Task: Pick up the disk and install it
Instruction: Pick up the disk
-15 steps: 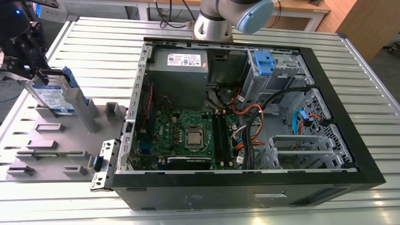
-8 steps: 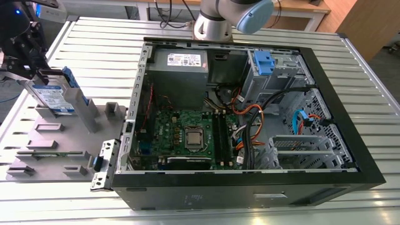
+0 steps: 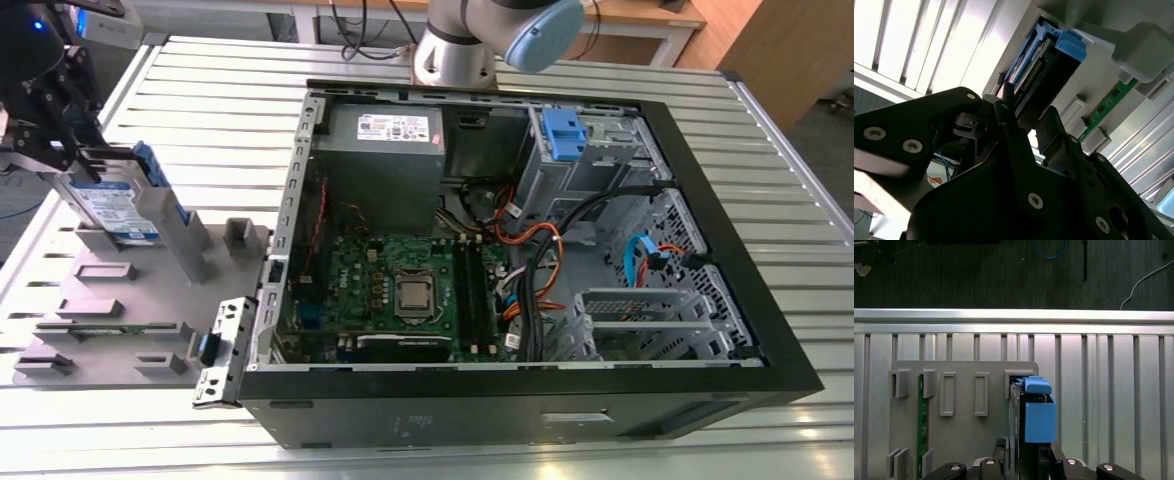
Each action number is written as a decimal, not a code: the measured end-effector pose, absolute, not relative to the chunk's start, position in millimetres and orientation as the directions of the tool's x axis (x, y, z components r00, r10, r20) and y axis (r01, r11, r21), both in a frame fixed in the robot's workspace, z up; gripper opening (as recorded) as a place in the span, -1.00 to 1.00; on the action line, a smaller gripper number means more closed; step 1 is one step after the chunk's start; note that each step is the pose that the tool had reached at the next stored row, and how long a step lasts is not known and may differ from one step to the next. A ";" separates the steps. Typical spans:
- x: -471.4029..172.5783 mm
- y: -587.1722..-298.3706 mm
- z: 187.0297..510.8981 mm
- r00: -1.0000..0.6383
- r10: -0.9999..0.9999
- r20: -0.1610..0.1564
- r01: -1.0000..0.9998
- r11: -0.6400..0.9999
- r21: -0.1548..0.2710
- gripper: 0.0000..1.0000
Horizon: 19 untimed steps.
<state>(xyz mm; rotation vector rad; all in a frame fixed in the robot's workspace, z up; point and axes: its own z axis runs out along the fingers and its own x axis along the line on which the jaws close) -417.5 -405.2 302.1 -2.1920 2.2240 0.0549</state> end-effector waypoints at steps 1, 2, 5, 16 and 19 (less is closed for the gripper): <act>-417.4 -405.2 302.1 -0.015 -0.999 -0.038 -1.000 0.014 0.012 -0.21; -417.5 -405.2 302.1 -0.015 -0.999 -0.038 -1.000 0.014 0.012 -0.08; -417.4 -405.1 302.1 -0.015 -0.999 -0.034 -1.000 0.014 0.012 -0.08; -416.4 -404.5 302.5 -0.016 -1.000 -0.002 -1.000 0.016 0.012 -0.08; -415.6 -403.4 302.4 -0.016 -1.000 -0.002 -1.000 0.016 0.012 -0.08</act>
